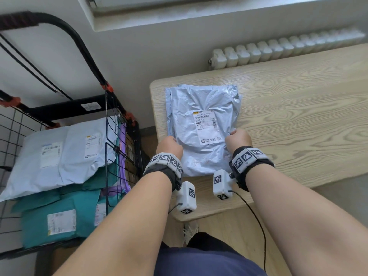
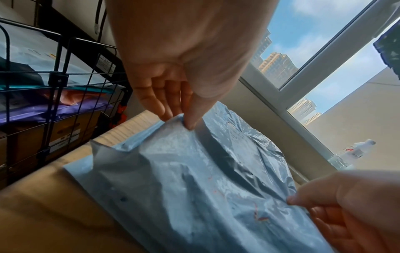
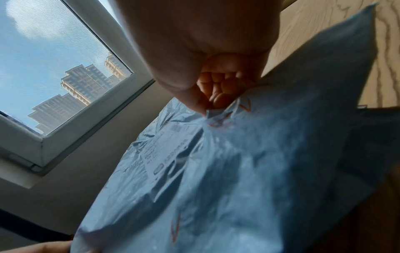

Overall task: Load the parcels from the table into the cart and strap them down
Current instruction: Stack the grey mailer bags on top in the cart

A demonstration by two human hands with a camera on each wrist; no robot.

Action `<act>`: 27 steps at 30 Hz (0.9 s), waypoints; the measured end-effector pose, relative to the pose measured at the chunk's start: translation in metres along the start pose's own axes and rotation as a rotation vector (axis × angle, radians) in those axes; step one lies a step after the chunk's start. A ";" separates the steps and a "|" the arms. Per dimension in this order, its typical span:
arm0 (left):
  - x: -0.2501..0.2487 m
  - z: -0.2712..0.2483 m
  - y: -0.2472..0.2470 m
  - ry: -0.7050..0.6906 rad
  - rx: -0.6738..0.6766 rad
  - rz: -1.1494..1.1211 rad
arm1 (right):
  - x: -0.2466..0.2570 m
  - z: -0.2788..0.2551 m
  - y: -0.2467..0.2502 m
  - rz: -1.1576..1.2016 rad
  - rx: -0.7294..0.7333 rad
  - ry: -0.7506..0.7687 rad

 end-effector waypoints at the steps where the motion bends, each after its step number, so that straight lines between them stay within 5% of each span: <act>1: 0.000 -0.002 0.003 -0.003 -0.020 -0.013 | 0.003 -0.003 0.001 0.000 -0.008 0.010; 13: 0.034 -0.037 0.072 -0.060 -0.307 -0.190 | 0.077 -0.050 -0.018 0.078 -0.063 0.231; 27: 0.240 -0.068 0.190 0.225 -0.438 -0.313 | 0.209 -0.157 -0.196 -0.013 0.093 0.453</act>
Point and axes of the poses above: each hand's wrist, its own z-axis towards the middle knuckle, its own y-axis out of the back of the hand, x = y × z, the point moved 7 cm from there along z, towards the middle knuckle, and after that the axes turned 7 degrees about x, right-handed, at the moved point
